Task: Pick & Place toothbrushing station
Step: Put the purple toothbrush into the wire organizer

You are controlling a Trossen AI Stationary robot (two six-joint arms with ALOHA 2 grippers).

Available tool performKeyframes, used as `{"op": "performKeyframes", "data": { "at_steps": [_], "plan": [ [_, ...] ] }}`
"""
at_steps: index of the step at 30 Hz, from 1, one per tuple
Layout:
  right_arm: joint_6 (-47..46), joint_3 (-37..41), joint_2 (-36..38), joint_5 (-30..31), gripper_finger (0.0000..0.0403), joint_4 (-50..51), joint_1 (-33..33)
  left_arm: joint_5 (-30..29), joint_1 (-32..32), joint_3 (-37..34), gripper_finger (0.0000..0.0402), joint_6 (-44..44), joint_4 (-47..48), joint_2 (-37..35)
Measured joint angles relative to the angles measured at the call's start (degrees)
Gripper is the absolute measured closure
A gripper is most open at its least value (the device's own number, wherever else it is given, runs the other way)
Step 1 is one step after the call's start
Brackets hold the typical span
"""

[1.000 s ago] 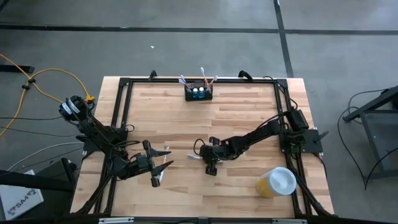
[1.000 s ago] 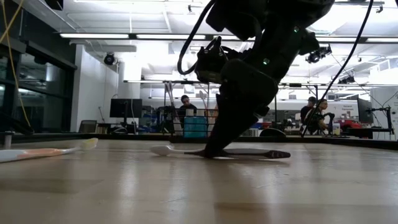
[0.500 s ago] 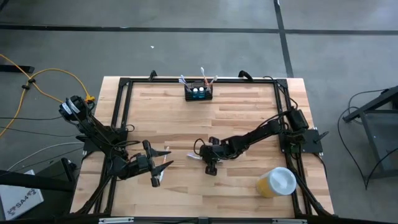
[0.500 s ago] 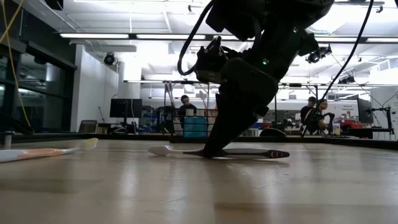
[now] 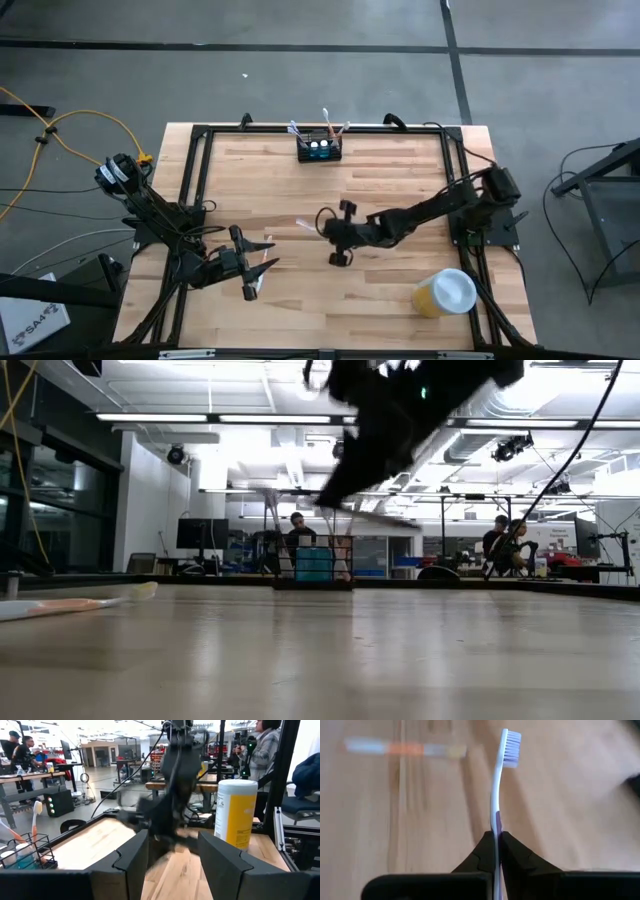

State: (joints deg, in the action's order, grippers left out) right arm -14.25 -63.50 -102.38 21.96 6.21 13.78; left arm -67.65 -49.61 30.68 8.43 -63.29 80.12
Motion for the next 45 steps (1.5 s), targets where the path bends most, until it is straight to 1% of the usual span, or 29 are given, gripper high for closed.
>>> {"op": "performKeyframes", "data": {
  "at_steps": [7,8,10,13,16,18,22,26,33,35,39,45],
  "plan": [
    [7.12,0.04,8.10,7.97,0.0399,-3.77,0.45,0.07,-0.02,0.00,0.0234,-0.33,-0.22,0.00],
    [8.32,-0.16,8.82,8.46,0.0399,-5.95,0.46,0.18,0.00,0.00,0.0234,-0.31,-0.22,0.00],
    [10.76,-0.07,11.06,9.57,0.0399,-6.66,0.99,0.67,0.07,-0.02,0.0234,-0.31,-0.28,0.02],
    [14.52,-0.38,11.95,9.50,0.0399,-12.66,1.86,1.63,0.62,-0.04,0.0234,-0.01,-0.88,0.02],
    [18.92,0.02,12.40,8.73,0.0399,-16.11,3.55,5.38,2.31,-0.04,0.0234,0.50,-1.93,0.02],
    [20.39,-0.20,12.74,7.58,0.0399,-19.05,4.31,8.94,4.11,-0.04,0.0234,0.54,-2.77,0.02],
    [23.16,-0.18,12.62,7.63,0.0399,-20.97,5.78,15.95,8.22,-0.04,0.0234,0.54,-3.39,0.02],
    [25.02,-0.21,12.73,7.69,0.0399,-23.40,6.95,22.12,12.44,-0.04,0.0234,0.57,-4.72,0.02],
    [26.55,-0.20,12.71,7.64,0.0399,-25.35,8.39,34.97,18.69,-0.04,0.0234,2.64,-10.26,0.01],
    [26.57,-0.19,12.71,7.55,0.0399,-25.56,8.41,37.14,19.93,-0.04,0.0234,2.20,-10.17,0.00],
    [26.55,-0.21,12.71,5.84,0.0399,-26.53,8.36,39.44,21.94,-0.04,0.0234,1.68,-10.20,0.00],
    [26.50,-0.19,12.71,4.60,0.0399,-27.22,8.37,45.58,25.47,-0.04,0.0234,-0.98,-10.35,0.00]
  ]
}}
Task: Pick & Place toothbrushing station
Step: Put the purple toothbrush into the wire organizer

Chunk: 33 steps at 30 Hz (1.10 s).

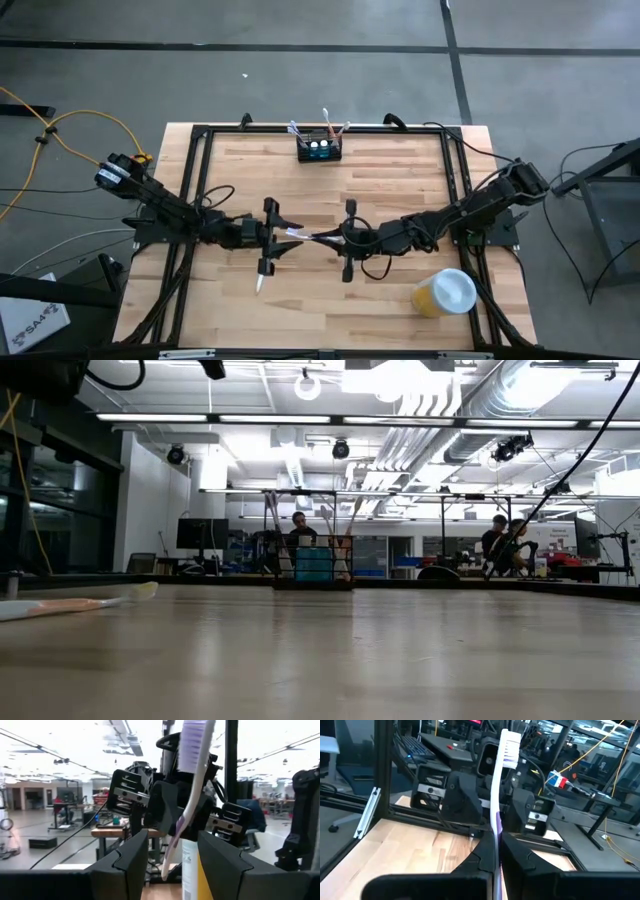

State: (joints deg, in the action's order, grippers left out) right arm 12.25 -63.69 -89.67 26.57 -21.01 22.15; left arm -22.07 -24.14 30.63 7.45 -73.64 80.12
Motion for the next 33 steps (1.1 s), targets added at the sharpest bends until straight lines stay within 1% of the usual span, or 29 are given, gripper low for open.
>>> {"op": "performKeyframes", "data": {
  "at_steps": [5,9,12,17,22,33],
  "plan": [
    [-0.05,0.00,0.00,0.03,0.0399,-0.25,0.00,3.57,1.50,0.02,0.0234,0.34,-2.27,0.00],
    [-0.10,-0.01,0.00,0.04,0.0399,-0.25,0.00,4.87,1.51,0.04,0.0234,1.76,-3.84,0.00],
    [-0.10,-0.01,0.00,0.04,0.0399,-0.27,-0.02,5.47,1.48,0.07,0.0234,1.93,-3.83,0.00],
    [-0.17,-0.01,0.00,0.04,0.0399,-0.27,-0.17,8.45,2.43,0.21,0.0234,1.93,-5.27,0.00],
    [-0.17,-0.01,0.00,0.04,0.0399,-0.33,-0.58,11.26,3.80,1.77,0.0234,1.96,-4.84,0.00],
    [-0.02,-0.06,0.00,-0.11,0.0399,-0.67,-0.94,11.81,4.59,2.45,0.0235,1.69,-4.38,0.00]
  ]
}}
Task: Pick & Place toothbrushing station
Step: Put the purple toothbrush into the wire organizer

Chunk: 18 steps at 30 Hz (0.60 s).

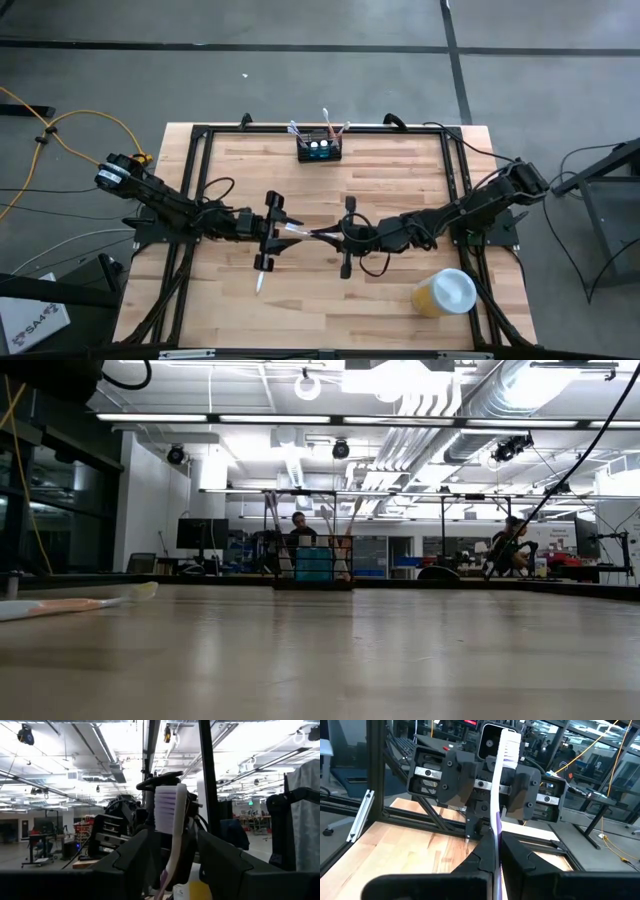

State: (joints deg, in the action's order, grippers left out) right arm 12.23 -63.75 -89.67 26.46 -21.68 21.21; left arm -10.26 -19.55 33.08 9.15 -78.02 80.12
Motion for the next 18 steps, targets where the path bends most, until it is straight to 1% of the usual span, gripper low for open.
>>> {"op": "performKeyframes", "data": {
  "at_steps": [3,7,15,18],
  "plan": [
    [0.02,0.00,0.00,0.00,0.0399,0.01,0.00,-0.11,0.00,0.00,0.0245,-0.04,0.02,0.00],
    [0.04,0.00,0.00,-0.02,0.0399,0.01,0.00,-1.61,0.00,0.00,0.0267,-0.17,0.02,0.00],
    [0.04,0.00,0.00,0.00,0.0399,0.01,0.00,-1.81,0.00,0.00,0.0318,-0.17,0.07,0.00],
    [0.04,0.00,0.00,0.04,0.0399,0.01,0.00,-1.80,0.00,0.00,0.0343,-0.17,0.07,0.00]
  ]
}}
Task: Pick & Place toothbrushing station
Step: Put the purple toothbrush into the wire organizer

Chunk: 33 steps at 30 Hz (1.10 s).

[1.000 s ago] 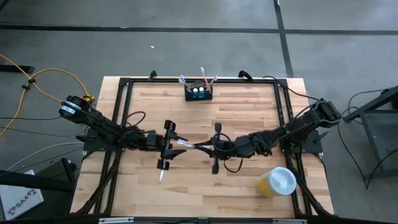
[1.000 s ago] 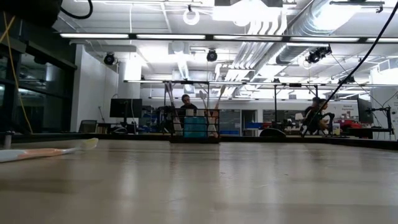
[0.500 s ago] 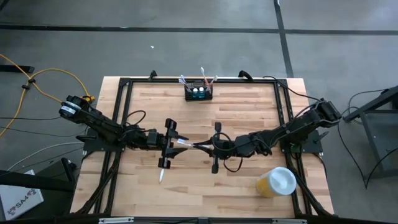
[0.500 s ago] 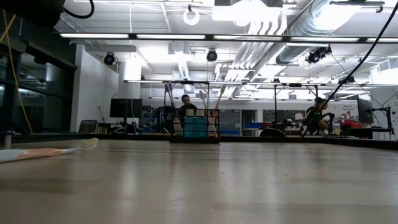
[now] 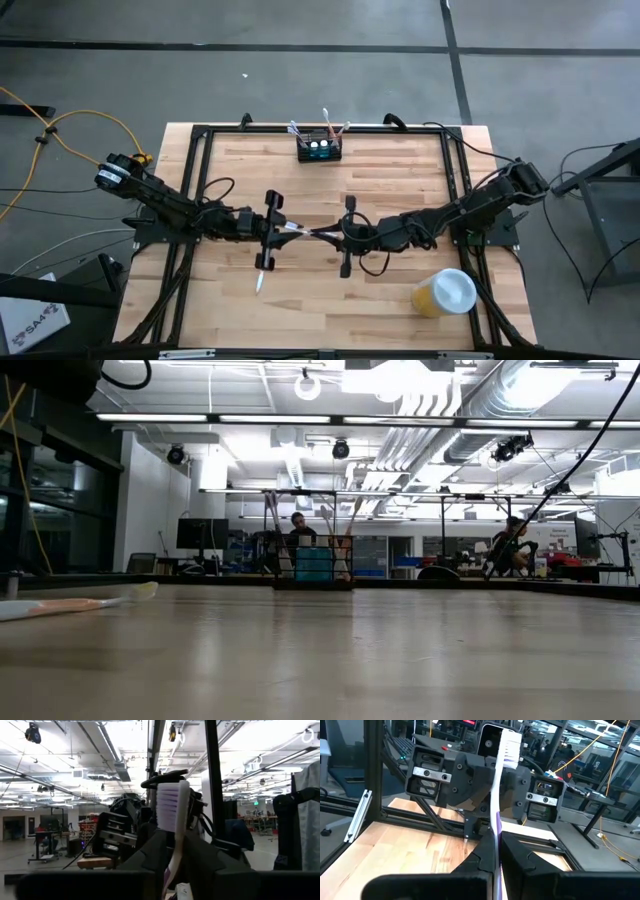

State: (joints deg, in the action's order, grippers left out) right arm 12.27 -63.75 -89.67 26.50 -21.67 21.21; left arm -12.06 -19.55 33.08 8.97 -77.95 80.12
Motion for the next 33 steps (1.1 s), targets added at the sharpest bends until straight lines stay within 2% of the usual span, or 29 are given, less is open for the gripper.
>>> {"op": "performKeyframes", "data": {
  "at_steps": [4,15,21,27,30,33],
  "plan": [
    [0.00,0.00,0.00,0.05,0.0399,-0.01,0.00,-0.78,-0.33,0.00,0.0390,-0.26,0.02,0.00],
    [0.40,0.00,0.00,-0.11,0.0393,0.17,0.02,-1.74,-1.01,0.00,0.0397,-1.78,0.71,0.00],
    [3.28,-0.04,0.00,0.03,0.0343,-1.23,0.17,-2.10,-1.01,-0.02,0.0398,-2.42,1.99,0.02],
    [6.93,-0.04,-0.02,0.29,0.0278,-1.36,0.17,-6.15,-0.96,-0.02,0.0399,-2.28,3.49,0.02],
    [7.41,-0.04,-0.02,2.92,0.0250,-1.20,0.43,-9.31,-0.85,-0.02,0.0399,0.73,3.41,0.02],
    [9.41,-0.04,-0.02,9.35,0.0230,-1.20,1.54,-16.10,-0.27,-0.02,0.0399,4.50,3.43,0.02]
  ]
}}
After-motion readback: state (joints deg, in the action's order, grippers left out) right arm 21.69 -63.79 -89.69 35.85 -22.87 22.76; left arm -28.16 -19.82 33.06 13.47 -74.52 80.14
